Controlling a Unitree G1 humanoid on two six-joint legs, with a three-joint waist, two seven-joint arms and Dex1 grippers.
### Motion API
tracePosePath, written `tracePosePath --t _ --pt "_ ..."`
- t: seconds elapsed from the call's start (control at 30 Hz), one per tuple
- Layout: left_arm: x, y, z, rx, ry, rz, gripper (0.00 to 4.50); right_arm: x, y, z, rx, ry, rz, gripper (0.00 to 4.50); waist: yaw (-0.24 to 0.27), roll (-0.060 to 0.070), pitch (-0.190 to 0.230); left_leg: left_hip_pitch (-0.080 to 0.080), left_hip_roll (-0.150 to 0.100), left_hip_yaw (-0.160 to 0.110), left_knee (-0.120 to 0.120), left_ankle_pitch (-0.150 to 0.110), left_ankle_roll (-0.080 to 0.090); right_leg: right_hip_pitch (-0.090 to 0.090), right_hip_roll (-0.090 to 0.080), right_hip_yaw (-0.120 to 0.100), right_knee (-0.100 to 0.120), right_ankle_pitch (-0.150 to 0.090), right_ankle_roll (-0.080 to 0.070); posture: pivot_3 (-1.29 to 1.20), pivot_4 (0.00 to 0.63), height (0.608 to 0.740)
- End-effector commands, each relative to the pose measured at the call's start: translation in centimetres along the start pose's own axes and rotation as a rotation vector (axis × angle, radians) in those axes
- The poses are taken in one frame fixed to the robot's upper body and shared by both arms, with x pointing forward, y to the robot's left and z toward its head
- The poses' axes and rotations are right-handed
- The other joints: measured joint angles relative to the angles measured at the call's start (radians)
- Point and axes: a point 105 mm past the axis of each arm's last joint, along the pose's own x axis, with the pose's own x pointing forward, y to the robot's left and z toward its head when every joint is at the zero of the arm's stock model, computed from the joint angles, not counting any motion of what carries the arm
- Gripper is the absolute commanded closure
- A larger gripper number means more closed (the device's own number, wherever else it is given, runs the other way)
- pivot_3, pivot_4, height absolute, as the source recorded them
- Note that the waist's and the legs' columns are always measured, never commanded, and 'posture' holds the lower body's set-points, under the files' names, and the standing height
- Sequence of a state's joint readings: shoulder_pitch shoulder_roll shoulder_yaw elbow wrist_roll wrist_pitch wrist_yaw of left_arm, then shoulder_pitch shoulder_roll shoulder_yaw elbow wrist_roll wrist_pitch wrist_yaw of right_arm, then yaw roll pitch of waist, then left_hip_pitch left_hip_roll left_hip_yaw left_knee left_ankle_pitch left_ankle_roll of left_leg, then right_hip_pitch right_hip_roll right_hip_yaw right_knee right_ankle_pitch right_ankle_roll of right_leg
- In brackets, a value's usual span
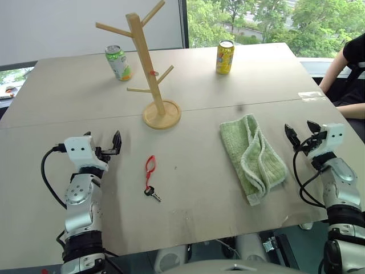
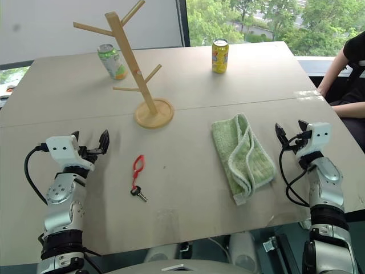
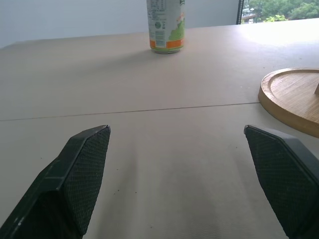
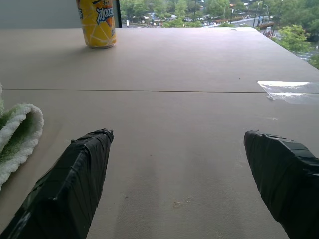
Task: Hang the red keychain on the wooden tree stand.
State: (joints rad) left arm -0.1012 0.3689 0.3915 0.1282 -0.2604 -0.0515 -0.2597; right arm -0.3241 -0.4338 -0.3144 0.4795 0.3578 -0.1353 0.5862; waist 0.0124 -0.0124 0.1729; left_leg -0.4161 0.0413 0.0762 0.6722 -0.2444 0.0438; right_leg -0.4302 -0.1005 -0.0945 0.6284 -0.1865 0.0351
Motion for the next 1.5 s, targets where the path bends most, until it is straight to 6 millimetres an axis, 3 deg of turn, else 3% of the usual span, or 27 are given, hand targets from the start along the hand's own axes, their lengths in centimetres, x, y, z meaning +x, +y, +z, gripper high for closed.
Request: tracePosePath --t 0.03,0.17,0.3,0.43,0.5,0.57,0.8,1.07,1.5 --pt "0.1 0.2 1.8 0.009 -0.067 -0.005 0.04 0.1 -0.6 1.7 -0.029 -0.054 -0.005 0.00 0.000 0.000 0.000 0.000 0.000 0.000 0.000 0.000 0.000 0.000 0.000 0.000 0.000 0.000 0.000 0.00 0.150 0.740" --pt "0.1 -1.0 2.8 -0.036 -0.112 -0.078 0.04 0.3 -0.5 2.1 -0.021 -0.056 -0.001 0.00 0.000 0.000 0.000 0.000 0.000 0.000 0.000 0.000 0.000 0.000 0.000 0.000 0.000 0.000 0.000 0.00 0.150 0.740" --pt "-1.0 -5.3 4.8 -0.054 -0.205 -0.315 0.04 1.0 1.1 4.3 0.007 -0.062 0.082 0.00 0.000 0.000 0.000 0.000 0.000 0.000 0.000 0.000 0.000 0.000 0.000 0.000 0.000 0.001 -0.002 0.00 0.150 0.740" --pt "-4.0 -10.6 6.0 -0.038 -0.252 -0.635 0.04 1.3 4.8 7.5 0.114 -0.035 0.232 0.00 -0.001 0.001 0.000 0.000 0.000 -0.002 0.000 0.000 0.000 0.000 -0.001 0.001 0.000 0.002 -0.003 0.00 0.150 0.740" --pt "-6.5 -13.5 6.2 -0.029 -0.260 -0.831 0.04 1.1 6.9 8.8 0.137 0.005 0.310 0.00 -0.001 0.001 0.000 0.001 0.001 -0.002 -0.001 0.000 0.000 0.000 0.000 0.001 0.000 0.001 -0.003 0.00 0.150 0.740" --pt "-8.5 -15.1 6.0 -0.016 -0.257 -0.972 0.04 1.0 8.7 9.5 0.129 0.056 0.361 0.00 0.000 0.001 0.000 0.001 0.001 -0.003 -0.001 0.000 0.000 -0.001 0.000 0.001 0.000 0.001 -0.003 0.00 0.150 0.740" --pt "-13.2 -17.1 4.3 0.072 -0.239 -1.284 0.04 0.8 12.2 9.3 0.059 0.258 0.381 0.00 0.001 0.001 0.000 0.000 0.002 -0.003 -0.001 0.000 0.000 -0.002 0.000 0.001 0.000 -0.003 -0.003 0.00 0.150 0.740" --pt "-13.0 -17.1 3.9 0.060 -0.250 -1.299 0.04 0.3 12.4 8.1 0.052 0.378 0.293 0.00 0.001 0.001 0.000 -0.002 0.001 -0.004 -0.001 0.000 0.000 -0.003 -0.001 0.000 -0.001 -0.003 -0.003 0.00 0.150 0.740" --pt "-12.6 -17.2 3.6 0.053 -0.260 -1.265 0.04 -0.6 13.5 3.6 0.114 0.558 0.285 0.00 0.000 0.001 0.000 -0.002 0.001 -0.005 -0.001 0.000 0.000 -0.003 0.000 0.000 -0.001 -0.003 -0.003 0.00 0.150 0.740"
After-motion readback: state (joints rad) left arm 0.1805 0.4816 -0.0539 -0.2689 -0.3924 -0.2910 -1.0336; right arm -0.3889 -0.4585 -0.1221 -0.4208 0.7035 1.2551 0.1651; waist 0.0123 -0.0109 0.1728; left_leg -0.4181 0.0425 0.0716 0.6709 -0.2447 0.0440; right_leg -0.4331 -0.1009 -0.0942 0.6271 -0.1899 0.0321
